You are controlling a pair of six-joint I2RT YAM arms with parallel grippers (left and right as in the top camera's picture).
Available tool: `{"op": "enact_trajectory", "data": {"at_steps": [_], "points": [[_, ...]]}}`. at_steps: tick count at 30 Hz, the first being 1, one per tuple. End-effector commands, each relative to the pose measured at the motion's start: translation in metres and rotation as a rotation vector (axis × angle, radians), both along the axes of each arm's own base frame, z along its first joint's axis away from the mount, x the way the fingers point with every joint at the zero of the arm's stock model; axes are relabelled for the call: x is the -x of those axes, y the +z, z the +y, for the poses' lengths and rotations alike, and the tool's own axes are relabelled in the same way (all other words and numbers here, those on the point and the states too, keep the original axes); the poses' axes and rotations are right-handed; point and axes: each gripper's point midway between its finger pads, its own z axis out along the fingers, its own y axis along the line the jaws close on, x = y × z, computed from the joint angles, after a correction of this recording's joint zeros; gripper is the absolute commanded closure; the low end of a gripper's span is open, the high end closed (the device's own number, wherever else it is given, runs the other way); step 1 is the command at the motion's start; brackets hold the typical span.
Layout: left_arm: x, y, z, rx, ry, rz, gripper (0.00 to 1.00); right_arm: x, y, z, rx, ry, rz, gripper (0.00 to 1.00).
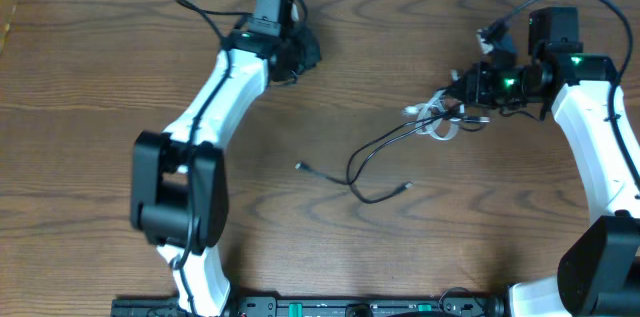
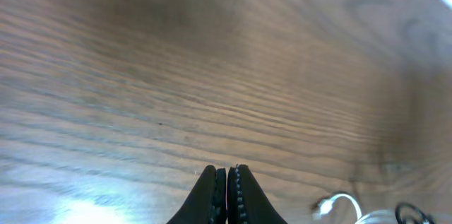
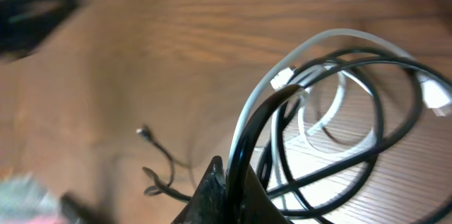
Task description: Untangle cables
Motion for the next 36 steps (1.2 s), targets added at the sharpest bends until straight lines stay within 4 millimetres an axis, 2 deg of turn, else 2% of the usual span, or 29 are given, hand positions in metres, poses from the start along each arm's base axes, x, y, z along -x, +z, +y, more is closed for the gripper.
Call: {"op": "enact_trajectory", "data": {"at_steps": [1,3,4,5,6,8,9,11,13,15,19,28,36], "points": [[0.008,0.057,-0.001,-0.006,-0.066,-0.124,0.92,-0.005,0.013,0.003,0.01,-0.002,-0.044,0.99],[0.017,0.066,-0.015,0.052,-0.122,-0.122,0.92,-0.003,0.019,0.019,-0.033,0.063,-0.072,0.99],[0.022,0.069,-0.024,0.09,-0.156,-0.115,0.86,-0.002,0.022,0.024,-0.052,0.083,-0.08,0.99],[0.028,0.07,-0.035,0.138,-0.198,-0.101,0.71,-0.001,0.026,0.034,-0.085,0.123,-0.098,0.99],[0.032,0.07,-0.042,0.161,-0.222,-0.09,0.67,0.0,0.028,0.037,-0.096,0.138,-0.107,0.99],[0.043,0.067,-0.059,0.216,-0.281,-0.053,0.46,0.003,0.038,0.051,-0.159,0.202,-0.141,0.99],[0.048,0.063,-0.067,0.232,-0.305,-0.034,0.39,0.004,0.044,0.058,-0.197,0.233,-0.159,0.99],[0.055,0.051,-0.08,0.241,-0.335,0.003,0.37,0.007,0.054,0.066,-0.263,0.271,-0.182,0.99],[0.058,0.045,-0.087,0.242,-0.343,0.024,0.37,0.01,0.062,0.073,-0.315,0.307,-0.201,0.99],[0.065,0.04,-0.106,0.285,-0.386,0.047,0.34,0.014,0.071,0.079,-0.371,0.342,-0.216,0.99],[0.075,0.032,-0.134,0.346,-0.436,0.08,0.34,0.016,0.074,0.081,-0.391,0.352,-0.216,0.99],[0.084,0.008,-0.172,0.374,-0.455,0.127,0.35,0.019,0.076,0.086,-0.406,0.368,-0.217,0.99],[0.099,-0.004,-0.196,0.371,-0.507,0.138,0.6,0.019,0.076,0.086,-0.406,0.368,-0.218,0.99]]}}
